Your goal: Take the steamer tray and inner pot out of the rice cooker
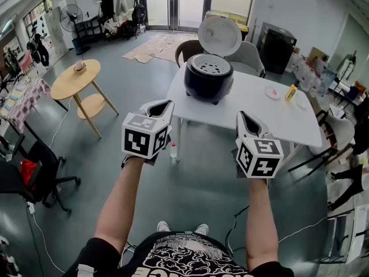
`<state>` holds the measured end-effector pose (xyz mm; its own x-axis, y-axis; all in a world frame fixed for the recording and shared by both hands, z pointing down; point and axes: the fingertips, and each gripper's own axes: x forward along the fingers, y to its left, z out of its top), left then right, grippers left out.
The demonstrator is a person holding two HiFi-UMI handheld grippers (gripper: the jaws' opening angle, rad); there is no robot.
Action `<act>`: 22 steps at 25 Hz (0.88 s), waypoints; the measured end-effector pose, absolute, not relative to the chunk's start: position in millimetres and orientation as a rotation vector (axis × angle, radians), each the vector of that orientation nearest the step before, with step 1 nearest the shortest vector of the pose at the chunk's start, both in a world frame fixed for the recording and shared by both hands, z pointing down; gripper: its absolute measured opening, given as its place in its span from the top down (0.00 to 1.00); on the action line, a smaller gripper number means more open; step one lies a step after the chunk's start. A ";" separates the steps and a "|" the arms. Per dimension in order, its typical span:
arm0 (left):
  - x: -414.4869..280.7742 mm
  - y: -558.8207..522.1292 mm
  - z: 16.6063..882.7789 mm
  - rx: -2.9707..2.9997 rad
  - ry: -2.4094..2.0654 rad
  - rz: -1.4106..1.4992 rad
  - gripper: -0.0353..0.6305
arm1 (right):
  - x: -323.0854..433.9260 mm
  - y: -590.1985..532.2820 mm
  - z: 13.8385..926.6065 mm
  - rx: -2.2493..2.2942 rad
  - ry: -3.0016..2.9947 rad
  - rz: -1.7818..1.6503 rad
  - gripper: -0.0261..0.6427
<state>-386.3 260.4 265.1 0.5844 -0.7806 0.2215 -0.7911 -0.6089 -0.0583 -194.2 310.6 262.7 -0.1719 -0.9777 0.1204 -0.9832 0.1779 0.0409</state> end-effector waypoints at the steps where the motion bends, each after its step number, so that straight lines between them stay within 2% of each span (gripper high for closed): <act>1: -386.3 260.6 265.0 2.755 -1.369 0.353 0.93 | -193.5 311.0 263.0 1.941 -2.317 0.073 0.94; 11: -385.2 259.7 264.1 2.765 -1.353 0.329 0.93 | -195.9 310.8 263.9 1.945 -2.326 0.074 0.94; 18: -383.2 259.7 264.2 2.759 -1.357 0.328 0.92 | -196.3 311.9 264.5 1.930 -2.322 0.074 0.90; 22: -379.9 261.0 265.0 2.764 -1.340 0.330 0.87 | -195.2 312.9 266.5 1.920 -2.323 0.084 0.87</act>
<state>-379.9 261.0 265.0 0.6010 -0.7701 0.2138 -0.7813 -0.6225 -0.0457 -195.2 312.9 266.5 -0.1842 -0.9740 0.1323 -0.9809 0.1906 0.0378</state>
